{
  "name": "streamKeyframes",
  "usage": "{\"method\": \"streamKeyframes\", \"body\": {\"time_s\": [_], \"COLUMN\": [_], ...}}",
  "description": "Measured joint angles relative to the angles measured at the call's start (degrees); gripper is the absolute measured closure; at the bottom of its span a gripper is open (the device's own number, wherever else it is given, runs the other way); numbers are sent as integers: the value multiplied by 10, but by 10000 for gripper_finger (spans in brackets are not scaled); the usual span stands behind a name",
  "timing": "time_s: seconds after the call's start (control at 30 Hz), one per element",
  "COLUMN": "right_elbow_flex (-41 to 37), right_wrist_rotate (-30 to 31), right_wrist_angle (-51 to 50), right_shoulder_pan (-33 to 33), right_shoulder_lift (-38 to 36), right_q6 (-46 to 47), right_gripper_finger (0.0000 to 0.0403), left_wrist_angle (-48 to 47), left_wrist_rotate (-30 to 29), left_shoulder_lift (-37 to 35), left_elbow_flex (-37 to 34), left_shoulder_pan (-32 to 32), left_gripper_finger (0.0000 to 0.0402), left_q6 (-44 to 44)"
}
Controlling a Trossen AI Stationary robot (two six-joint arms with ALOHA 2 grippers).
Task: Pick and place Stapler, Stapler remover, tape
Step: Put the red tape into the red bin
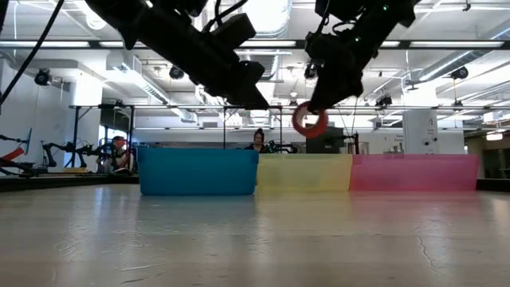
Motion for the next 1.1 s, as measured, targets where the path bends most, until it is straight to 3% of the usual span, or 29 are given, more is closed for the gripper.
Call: {"method": "streamKeyframes", "body": {"time_s": [0.27, 0.53, 0.7, 1.0, 1.1], "right_elbow_flex": [19, -66, -141, -226, -232], "right_wrist_rotate": [142, 146, 147, 132, 83], "right_wrist_angle": [-107, -116, -66, -32, -31], "right_shoulder_pan": [-7, -64, -128, -229, -248], "right_shoulder_lift": [-19, -127, -187, -195, -184], "right_q6": [-24, -4, 13, 73, 90], "right_gripper_finger": [287, 280, 285, 280, 283], "left_wrist_angle": [-40, -63, -62, -61, -61], "left_wrist_rotate": [0, 29, 37, 38, 39], "left_shoulder_lift": [0, 0, 0, 0, 0], "left_elbow_flex": [-1, -1, -1, -1, -1], "left_shoulder_pan": [0, 0, 0, 1, 1], "left_gripper_finger": [245, 248, 249, 251, 250], "left_q6": [-66, -106, -113, -114, -114]}}
